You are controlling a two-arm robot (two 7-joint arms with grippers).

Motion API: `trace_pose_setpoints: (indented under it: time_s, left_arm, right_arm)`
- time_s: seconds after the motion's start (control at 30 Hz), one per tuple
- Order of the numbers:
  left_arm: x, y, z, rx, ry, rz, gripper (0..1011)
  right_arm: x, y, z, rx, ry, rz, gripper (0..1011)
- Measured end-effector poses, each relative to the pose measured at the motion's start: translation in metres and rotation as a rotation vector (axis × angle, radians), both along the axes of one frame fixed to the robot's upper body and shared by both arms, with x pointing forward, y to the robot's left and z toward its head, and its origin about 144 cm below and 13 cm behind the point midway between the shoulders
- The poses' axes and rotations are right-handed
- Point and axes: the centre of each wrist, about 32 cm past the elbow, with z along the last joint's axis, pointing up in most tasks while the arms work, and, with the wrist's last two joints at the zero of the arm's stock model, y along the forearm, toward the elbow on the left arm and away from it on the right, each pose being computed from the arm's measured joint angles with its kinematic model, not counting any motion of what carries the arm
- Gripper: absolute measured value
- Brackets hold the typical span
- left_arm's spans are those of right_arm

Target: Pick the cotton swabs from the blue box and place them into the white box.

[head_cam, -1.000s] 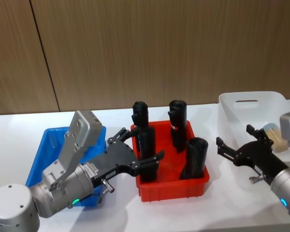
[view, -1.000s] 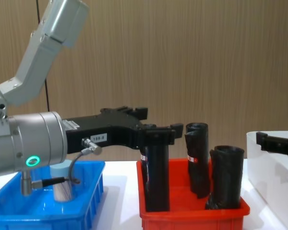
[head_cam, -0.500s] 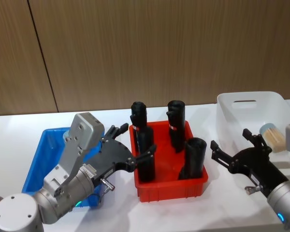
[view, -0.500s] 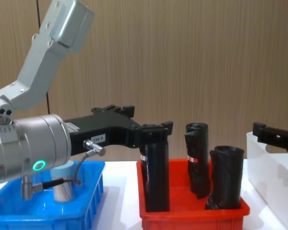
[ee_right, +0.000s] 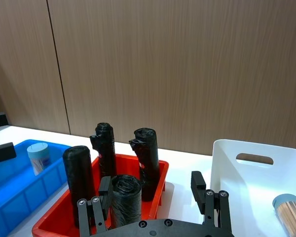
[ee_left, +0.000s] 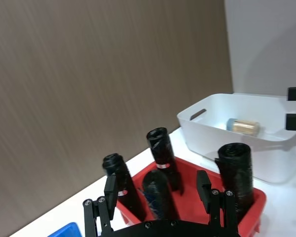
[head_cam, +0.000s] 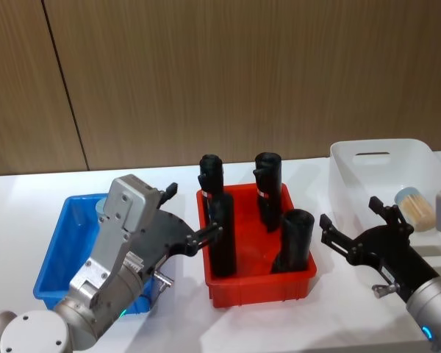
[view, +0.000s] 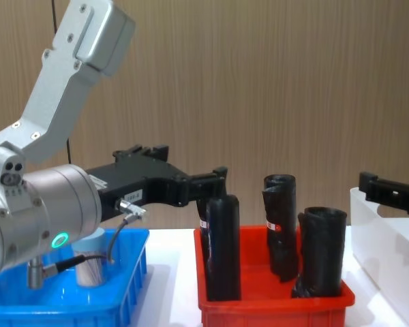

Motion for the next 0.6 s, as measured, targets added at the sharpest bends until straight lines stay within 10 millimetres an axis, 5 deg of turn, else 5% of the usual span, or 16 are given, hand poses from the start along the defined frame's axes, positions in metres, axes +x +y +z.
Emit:
trace_pose_setpoints:
  time_s: [0.6]
  left_arm:
    - [-0.013,-0.01,-0.003,-0.005,-0.041,0.136,1004]
  right_arm:
    - [0.0,0.0,0.0,-0.001,0.0,0.001,1002]
